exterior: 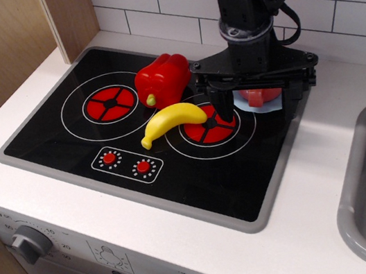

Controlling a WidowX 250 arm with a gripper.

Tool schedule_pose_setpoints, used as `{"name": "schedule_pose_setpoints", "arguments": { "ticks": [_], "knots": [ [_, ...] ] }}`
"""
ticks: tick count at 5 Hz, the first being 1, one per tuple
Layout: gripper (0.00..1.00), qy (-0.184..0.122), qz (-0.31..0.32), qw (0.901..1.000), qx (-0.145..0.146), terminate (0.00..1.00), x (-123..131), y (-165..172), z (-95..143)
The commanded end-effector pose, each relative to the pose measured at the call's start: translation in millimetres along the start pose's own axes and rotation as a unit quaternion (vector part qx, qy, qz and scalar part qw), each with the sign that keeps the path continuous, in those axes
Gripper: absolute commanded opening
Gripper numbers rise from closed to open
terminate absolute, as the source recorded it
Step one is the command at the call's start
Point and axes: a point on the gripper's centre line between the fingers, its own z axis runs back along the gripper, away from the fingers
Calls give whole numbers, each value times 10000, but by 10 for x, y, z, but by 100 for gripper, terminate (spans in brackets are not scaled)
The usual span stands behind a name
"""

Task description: Take cup off plate

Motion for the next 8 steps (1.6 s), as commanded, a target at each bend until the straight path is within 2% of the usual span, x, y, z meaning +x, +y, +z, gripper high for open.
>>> {"name": "schedule_pose_setpoints", "arguments": {
  "ticks": [1, 2, 3, 5, 6, 7, 8],
  "knots": [
    [100, -360, -204, 9991, -121, 0, 188, -107, 98],
    [0, -411, -191, 9989, -85, 0, 187, -103, 88],
    [0, -489, -202, 9986, -30, 0, 162, -108, 69],
    [0, -1091, -222, 9937, -160, 0, 204, -186, 350],
    [0, -868, -271, 9952, -370, 0, 90, -154, 438],
    [0, -426, -383, 9971, -503, 0, -128, -72, 425],
    [0, -284, -823, 9949, -514, 0, -435, 20, 393]
  ]
}}
